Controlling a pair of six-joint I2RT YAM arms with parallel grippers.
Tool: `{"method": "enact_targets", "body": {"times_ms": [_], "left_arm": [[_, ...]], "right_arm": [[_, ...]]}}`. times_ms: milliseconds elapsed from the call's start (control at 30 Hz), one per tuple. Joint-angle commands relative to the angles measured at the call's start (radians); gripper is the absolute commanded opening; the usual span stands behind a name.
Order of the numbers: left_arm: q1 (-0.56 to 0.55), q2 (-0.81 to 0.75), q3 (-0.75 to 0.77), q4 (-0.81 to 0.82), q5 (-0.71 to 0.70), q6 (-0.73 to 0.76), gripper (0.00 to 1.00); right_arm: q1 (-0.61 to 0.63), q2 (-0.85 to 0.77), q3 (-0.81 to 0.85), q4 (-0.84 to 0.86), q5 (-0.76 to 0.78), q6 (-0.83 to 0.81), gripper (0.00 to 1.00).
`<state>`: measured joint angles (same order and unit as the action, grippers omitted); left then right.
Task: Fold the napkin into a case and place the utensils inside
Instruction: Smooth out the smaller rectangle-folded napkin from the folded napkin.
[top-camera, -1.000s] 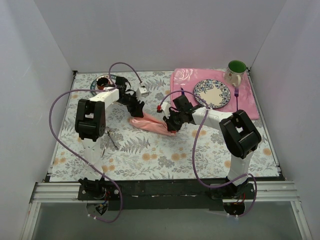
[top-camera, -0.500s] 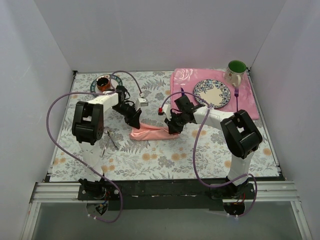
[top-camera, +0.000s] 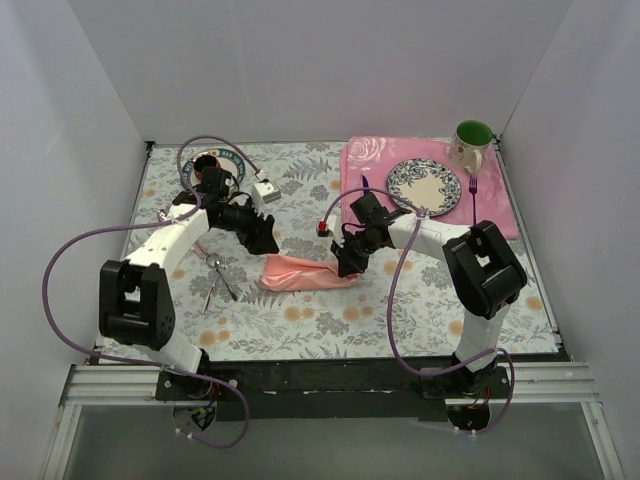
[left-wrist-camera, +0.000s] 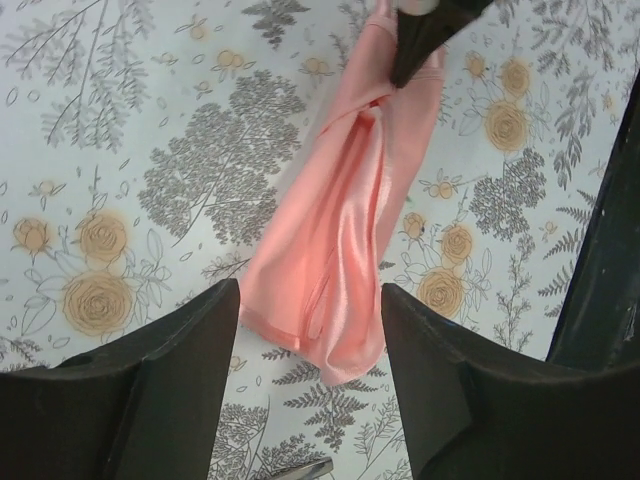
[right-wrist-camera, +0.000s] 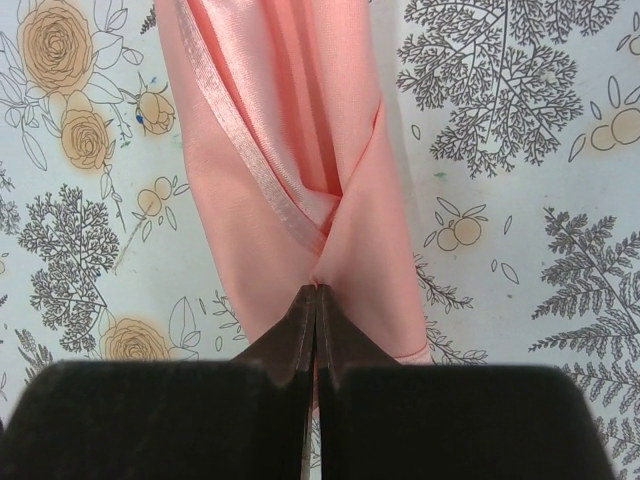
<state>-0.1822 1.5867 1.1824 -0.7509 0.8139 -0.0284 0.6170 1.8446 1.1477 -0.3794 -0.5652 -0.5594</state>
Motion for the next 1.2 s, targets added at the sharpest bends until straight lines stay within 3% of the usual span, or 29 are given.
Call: {"method": "enact_targets", "body": {"times_ms": [0,233,500,633,800,933,1067,1167], "left_arm": [[-0.069,-0.067,-0.085,0.005,-0.024,0.130,0.58],[-0.184,-0.037,-0.178,0.073,-0.159,0.185,0.63],[-0.221,0.004,-0.196,0.200,-0.205,0.165,0.63],[-0.238,0.027,-0.188,0.200,-0.196,0.186,0.54],[-0.257,0.059,-0.158,0.162,-0.159,0.188,0.52],[-0.257,0.098,-0.132,0.153,-0.160,0.174,0.39],[-0.258,0.093,-0.110,0.166,-0.153,0.157,0.12],[-0.258,0.079,-0.086,0.182,-0.154,0.124,0.00]], "right_arm": [[0.000,-0.015,0.012,-0.023,-0.041,-0.017,0.01],[0.000,-0.002,0.029,-0.030,-0.052,-0.011,0.01],[-0.002,-0.001,0.035,-0.033,-0.052,-0.016,0.01],[-0.002,-0.001,0.040,-0.033,-0.048,-0.014,0.01],[-0.003,-0.002,0.044,-0.036,-0.047,-0.011,0.01],[-0.002,-0.004,0.044,-0.033,-0.045,-0.010,0.01],[-0.003,-0.008,0.041,-0.027,-0.050,-0.008,0.01],[-0.003,-0.012,0.040,-0.026,-0.051,-0.010,0.01]]}}
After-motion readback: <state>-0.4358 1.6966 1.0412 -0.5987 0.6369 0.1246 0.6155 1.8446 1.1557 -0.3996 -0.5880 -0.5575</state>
